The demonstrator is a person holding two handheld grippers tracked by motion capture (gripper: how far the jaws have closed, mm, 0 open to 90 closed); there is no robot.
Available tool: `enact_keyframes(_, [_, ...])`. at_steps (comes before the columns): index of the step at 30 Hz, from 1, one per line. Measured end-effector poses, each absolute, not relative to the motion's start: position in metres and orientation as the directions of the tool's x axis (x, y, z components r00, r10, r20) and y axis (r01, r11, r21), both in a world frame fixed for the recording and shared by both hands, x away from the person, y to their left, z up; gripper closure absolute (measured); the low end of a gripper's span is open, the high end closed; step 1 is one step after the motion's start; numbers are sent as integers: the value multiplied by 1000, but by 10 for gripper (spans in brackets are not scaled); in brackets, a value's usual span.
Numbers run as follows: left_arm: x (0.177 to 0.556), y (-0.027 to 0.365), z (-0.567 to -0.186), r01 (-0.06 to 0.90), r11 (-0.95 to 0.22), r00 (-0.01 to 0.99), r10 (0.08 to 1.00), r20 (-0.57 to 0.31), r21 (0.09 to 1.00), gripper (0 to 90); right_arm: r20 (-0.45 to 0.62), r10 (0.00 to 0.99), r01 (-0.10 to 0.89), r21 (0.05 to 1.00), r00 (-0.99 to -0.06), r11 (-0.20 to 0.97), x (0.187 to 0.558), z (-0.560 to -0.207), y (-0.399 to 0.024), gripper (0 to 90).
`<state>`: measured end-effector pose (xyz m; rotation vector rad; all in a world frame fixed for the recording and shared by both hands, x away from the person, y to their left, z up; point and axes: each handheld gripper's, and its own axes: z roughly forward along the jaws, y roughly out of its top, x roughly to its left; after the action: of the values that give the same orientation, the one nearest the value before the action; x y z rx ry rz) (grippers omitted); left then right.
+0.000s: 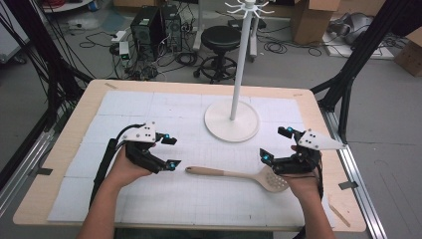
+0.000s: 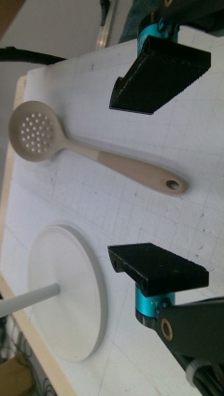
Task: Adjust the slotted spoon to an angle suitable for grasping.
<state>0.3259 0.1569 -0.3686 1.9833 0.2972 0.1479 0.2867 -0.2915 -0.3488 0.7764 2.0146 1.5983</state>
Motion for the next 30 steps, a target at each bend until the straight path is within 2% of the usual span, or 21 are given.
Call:
enact_keyframes(7, [321,182,-369,161,-352,938,345,-32,922,177,-4,674,152,973,-738,172,288,-349,-290,18])
enact_keyframes(16, [319,194,-364,159,-312,916,401,-21,937,65,12,683,162,974,-731,156,289,-348,-293,18])
enact_keyframes(21, [317,207,-358,148,-281,907,420,-17,948,64,6,682,158,974,-731,161,289,-348,-293,17])
enact_keyframes(25, [316,217,-354,144,-249,894,447,-18,958,17,1,681,154,974,-732,164,289,-348,-294,17])
enact_keyframes(30, [313,219,-352,140,-255,891,454,-10,957,17,4,678,153,975,-735,160,288,-347,-295,17])
